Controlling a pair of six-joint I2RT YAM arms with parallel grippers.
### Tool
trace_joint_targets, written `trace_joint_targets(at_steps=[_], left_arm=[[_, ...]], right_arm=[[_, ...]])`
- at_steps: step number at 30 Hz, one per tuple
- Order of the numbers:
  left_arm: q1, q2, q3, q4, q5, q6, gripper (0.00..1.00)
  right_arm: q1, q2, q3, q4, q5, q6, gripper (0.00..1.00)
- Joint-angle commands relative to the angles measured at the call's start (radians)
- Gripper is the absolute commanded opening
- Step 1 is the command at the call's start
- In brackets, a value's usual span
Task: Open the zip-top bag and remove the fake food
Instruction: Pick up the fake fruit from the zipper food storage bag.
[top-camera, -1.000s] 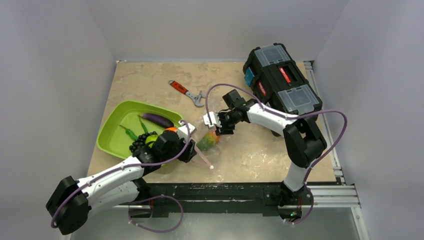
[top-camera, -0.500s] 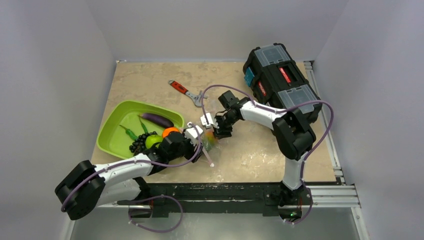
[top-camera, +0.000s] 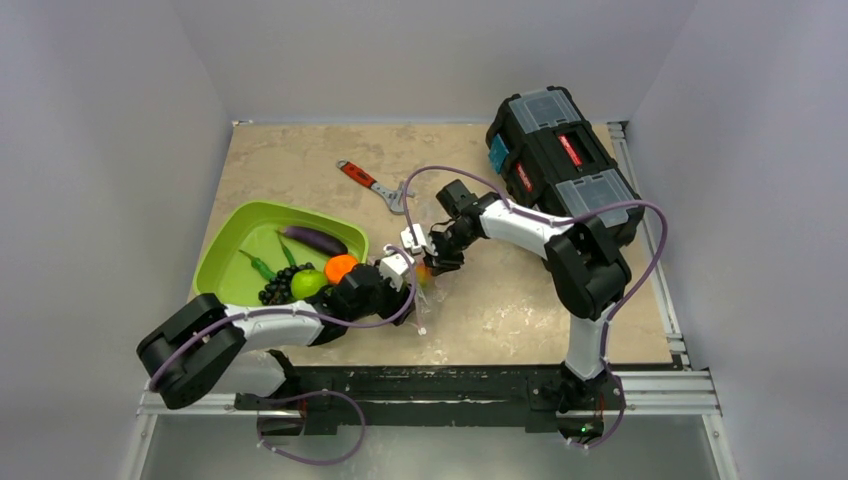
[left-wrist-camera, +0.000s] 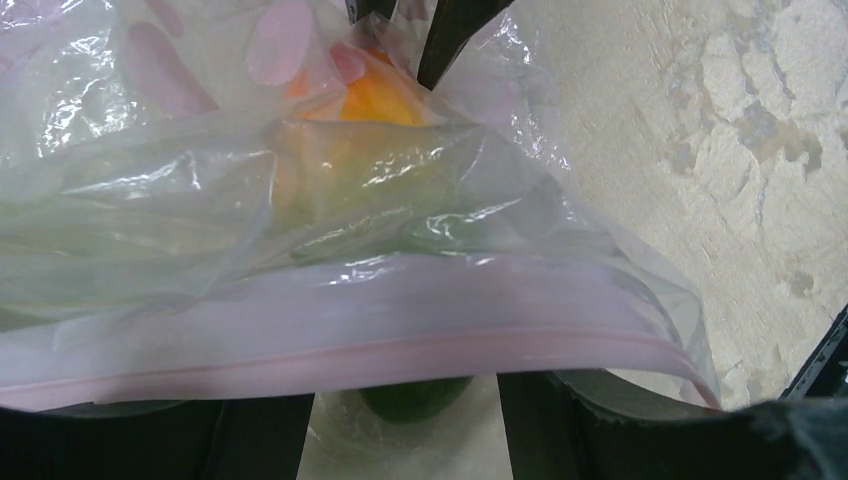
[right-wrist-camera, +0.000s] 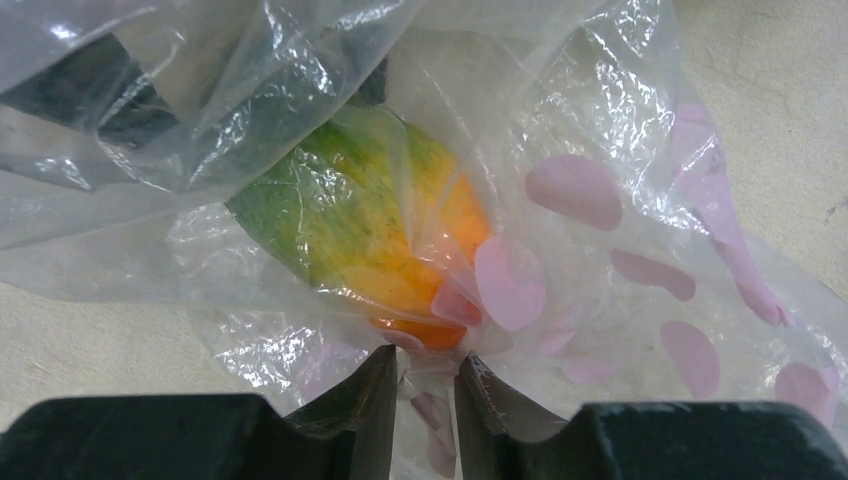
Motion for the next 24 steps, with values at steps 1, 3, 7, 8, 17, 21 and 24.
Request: trace_joint_targets(at_steps=[1,3,7,8,17,21,24], left_arm=[[-0.01,0.044,0.03,0.09,-0.064,-0.063,0.61],[-0.011,0.06,0.034,0.103,-0.066,-0.074,0.61],[-0.016,0.089,0.038,0.134,-0.07,-0.098,0.61],[-0.016,0.095,0.039,0.142,-0.073,-0.102,0.61],[-0.017,0.112,0.036,0.202,-0.09,-0.133,0.61],[-0.016,0.118,0.045,0.203,-0.076,-0.149,0.6],[-0.016,0.127,0.05,0.187,-0.087,-0.165,0.55]], right_arm=[[0.012,0.014,0.037,-0.033,-0.071,0.02,0.23],[0.015,0.026,0.041,-0.039,-0.082,0.025,0.19],[0.024,0.045,0.056,-0.061,-0.091,0.031,0.08],[0.027,0.047,0.056,-0.06,-0.09,0.032,0.06],[0.033,0.055,0.063,-0.074,-0.097,0.037,0.02],[0.033,0.054,0.063,-0.073,-0.096,0.04,0.02],[0.033,0.051,0.062,-0.071,-0.093,0.041,0.02]])
